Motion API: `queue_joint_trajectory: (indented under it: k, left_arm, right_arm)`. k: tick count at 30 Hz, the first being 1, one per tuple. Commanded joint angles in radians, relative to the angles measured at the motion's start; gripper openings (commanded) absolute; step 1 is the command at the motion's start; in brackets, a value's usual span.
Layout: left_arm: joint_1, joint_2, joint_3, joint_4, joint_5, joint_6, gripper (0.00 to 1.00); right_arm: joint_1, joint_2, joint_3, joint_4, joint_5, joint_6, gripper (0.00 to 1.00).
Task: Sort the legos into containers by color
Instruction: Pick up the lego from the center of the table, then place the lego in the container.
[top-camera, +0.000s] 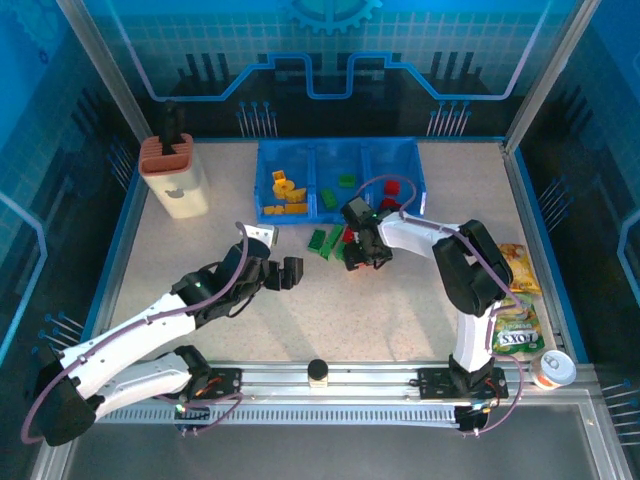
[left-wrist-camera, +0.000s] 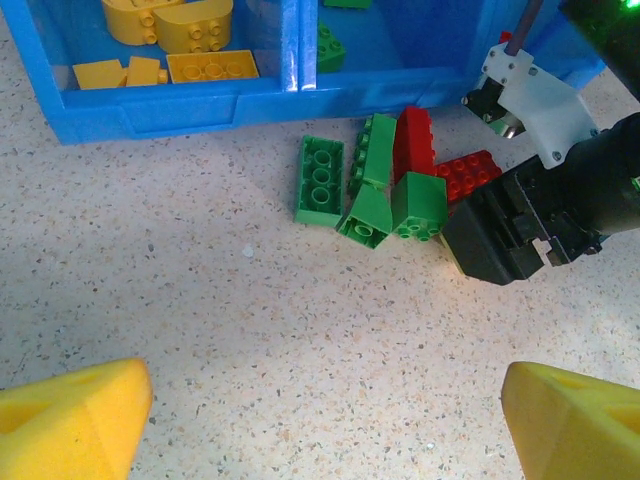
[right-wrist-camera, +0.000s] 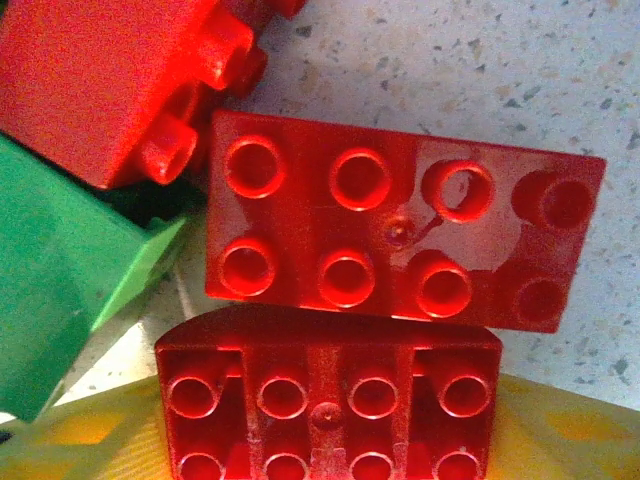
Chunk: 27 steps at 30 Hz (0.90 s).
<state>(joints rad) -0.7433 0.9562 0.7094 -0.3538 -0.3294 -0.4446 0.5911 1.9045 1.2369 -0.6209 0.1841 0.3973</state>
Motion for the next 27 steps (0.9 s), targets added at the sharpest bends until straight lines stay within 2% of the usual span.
queue_joint_trajectory:
  k: [1, 8, 16, 23, 27]
  left_arm:
    - [0.003, -0.001, -0.016, 0.006, -0.027, -0.008, 0.91]
    - [0.004, -0.002, -0.028, 0.000, -0.031, -0.017, 0.90]
    - [0.003, -0.030, -0.059, -0.011, -0.033, -0.048, 0.89]
    - [0.002, -0.050, -0.119, 0.004, -0.016, -0.093, 0.87]
    - [0.002, -0.045, -0.160, 0.032, 0.001, -0.129, 0.86]
  right_arm:
    - [0.020, -0.010, -0.008, -0.022, 0.024, 0.016, 0.66]
    - [0.033, -0.099, -0.055, -0.025, 0.046, 0.037, 0.57]
    - [0.021, -0.240, -0.076, -0.057, 0.092, 0.032, 0.57]
    - [-0.049, -0.276, -0.025, -0.083, 0.097, -0.001, 0.57]
    - [-0.119, -0.268, 0.028, -0.066, 0.050, -0.017, 0.56]
